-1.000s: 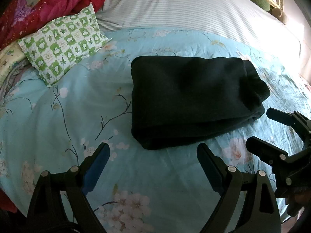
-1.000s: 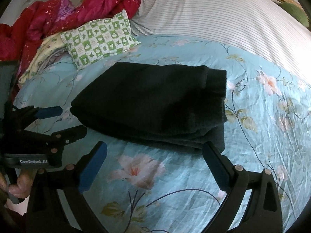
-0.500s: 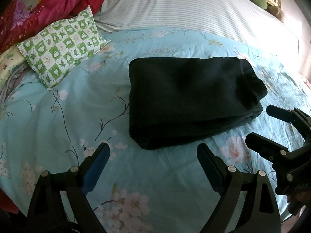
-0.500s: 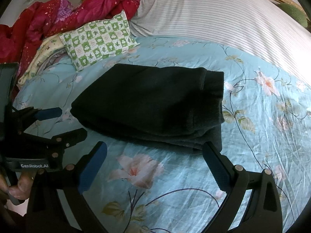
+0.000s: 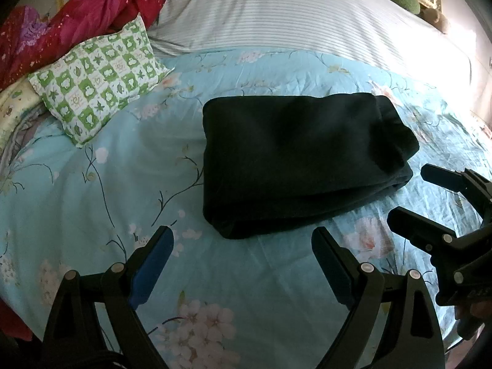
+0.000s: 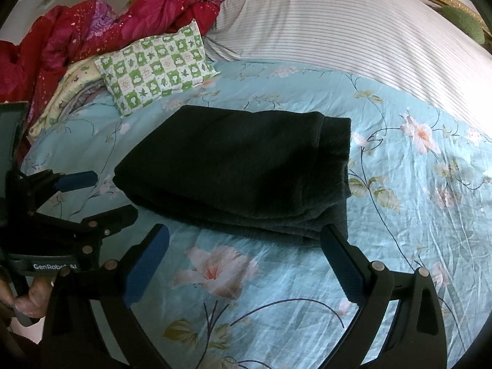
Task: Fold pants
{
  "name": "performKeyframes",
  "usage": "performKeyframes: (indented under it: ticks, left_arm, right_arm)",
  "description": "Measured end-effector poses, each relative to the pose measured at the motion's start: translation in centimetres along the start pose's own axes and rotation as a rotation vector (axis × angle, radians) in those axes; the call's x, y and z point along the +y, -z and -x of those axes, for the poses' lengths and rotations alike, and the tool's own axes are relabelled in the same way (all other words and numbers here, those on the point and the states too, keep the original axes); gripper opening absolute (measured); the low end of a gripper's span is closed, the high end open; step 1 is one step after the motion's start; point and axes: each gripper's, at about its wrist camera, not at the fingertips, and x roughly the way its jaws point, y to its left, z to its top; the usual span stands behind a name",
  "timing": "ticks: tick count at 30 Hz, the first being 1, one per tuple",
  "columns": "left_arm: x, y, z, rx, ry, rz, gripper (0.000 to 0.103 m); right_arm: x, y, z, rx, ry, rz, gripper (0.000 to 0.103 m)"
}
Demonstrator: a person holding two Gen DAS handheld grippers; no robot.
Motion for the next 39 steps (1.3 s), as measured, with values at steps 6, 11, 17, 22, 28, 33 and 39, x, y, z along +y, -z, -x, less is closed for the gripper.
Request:
performKeyframes:
  ticks: [6,11,17,22,28,33,39]
  left_arm:
    - [-0.2,-0.1,0.5,-0.009,-0.002,-0.001,0.092]
    - [-0.2,-0.2,0.7,-0.016,-0.001,-0.001,0.092]
    - [-0.2,-0.3,0.6,-0.012,0.001,0.002,0.092]
    - [-0.2,-0.3,0.6,-0.010,0.001,0.004,0.092]
    - [-0.2,-0.3,0.6,-0.011,0.002,0.004,0.092]
    - [0.0,-0.5,0.8,-0.022,-0.003,0.010,0.092]
    - [0.1,-0.8,1.1,-0.033,-0.008,0.012,0.092]
  right_arm:
    - [0.0,-0.2,0.3,-0.004,0.001,0.001,0.099]
    - [-0.1,-0.3,0.4,-0.008,-0.001,0.001,0.099]
    - [-0.1,-0.4,0.5,-0.008,0.000,0.000,0.099]
    - [-0.1,-0.4,0.5,-0.008,0.000,0.000,0.099]
    - [-0.3,-0.5,0.5,-0.008,0.000,0.001,0.099]
    - [-0.8,-0.7,0.7,-0.023,0.007,-0.009,0.099]
    - [-1.3,-1.2,0.9,-0.039,0.011,-0.029,0.099]
